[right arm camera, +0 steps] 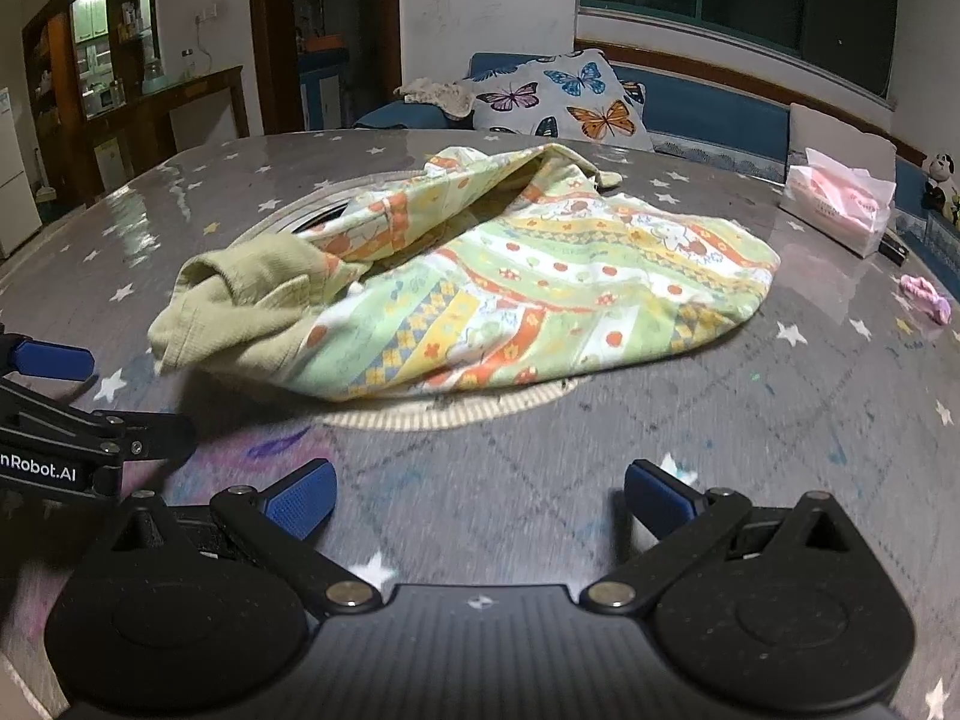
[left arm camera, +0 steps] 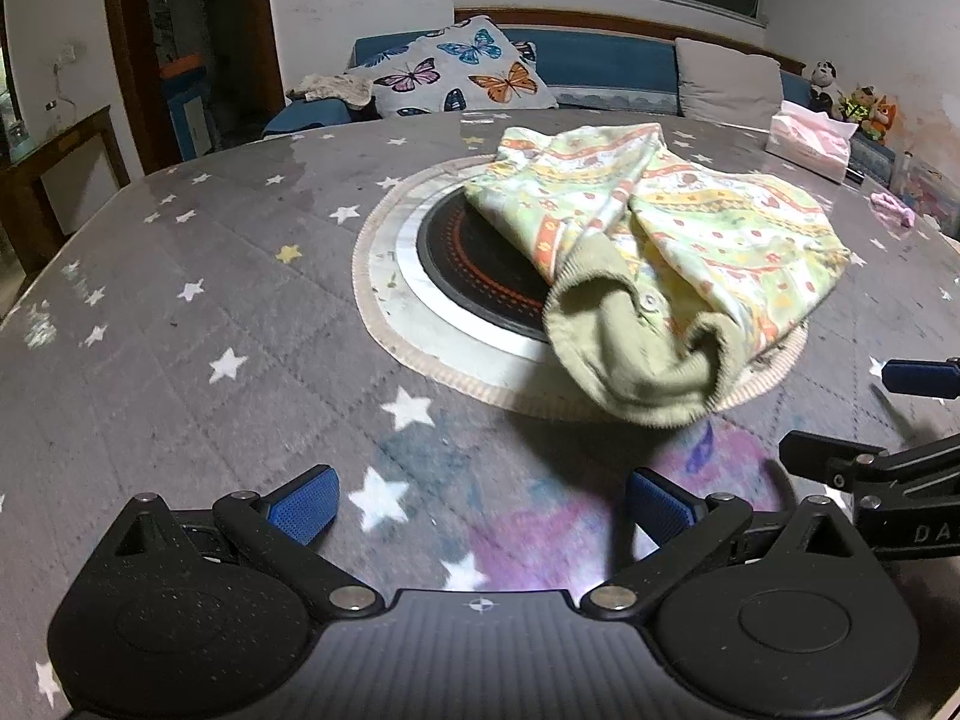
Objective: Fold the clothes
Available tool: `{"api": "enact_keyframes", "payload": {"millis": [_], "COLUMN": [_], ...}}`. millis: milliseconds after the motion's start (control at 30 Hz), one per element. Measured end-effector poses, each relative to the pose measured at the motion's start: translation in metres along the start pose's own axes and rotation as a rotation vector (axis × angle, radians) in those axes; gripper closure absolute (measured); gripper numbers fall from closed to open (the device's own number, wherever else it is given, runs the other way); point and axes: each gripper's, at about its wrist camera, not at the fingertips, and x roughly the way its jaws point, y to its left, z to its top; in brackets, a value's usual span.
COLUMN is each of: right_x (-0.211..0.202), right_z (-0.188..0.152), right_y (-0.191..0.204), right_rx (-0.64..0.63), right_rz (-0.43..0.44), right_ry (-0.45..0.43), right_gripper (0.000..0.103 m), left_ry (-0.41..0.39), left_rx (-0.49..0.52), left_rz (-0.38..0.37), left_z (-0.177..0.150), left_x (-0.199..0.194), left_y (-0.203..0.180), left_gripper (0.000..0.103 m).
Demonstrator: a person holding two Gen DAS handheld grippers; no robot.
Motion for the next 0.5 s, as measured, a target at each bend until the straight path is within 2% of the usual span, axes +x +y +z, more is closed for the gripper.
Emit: {"api": "enact_keyframes", "payload": {"millis": [200,400,500], "right_x": [0.002,0.005,0.006], "right_z": [0.013,0.027,0.035], "right_y": [-0.002,-0.006,-0.009], "right_rx": [-0.001,-0.005,-0.012], "right_rz": [0.004,0.008,0.018], "right_ry": [-0.003,-0.007,-0.01], "right_gripper": [0.0,0.0,0.0], "left_ry": [0.0,-0.031,-0.07], "left_rx": [0.007,0.021,0.037], "left_rz": [0.0,-0.028,-0.032], "left_z": [0.009,0.024,0.035], "left_x": [0.0,-0.013,-0.027], "left_y": [0.002,0.005,0.007], "left_gripper": [0.0,0.0,0.0]}}
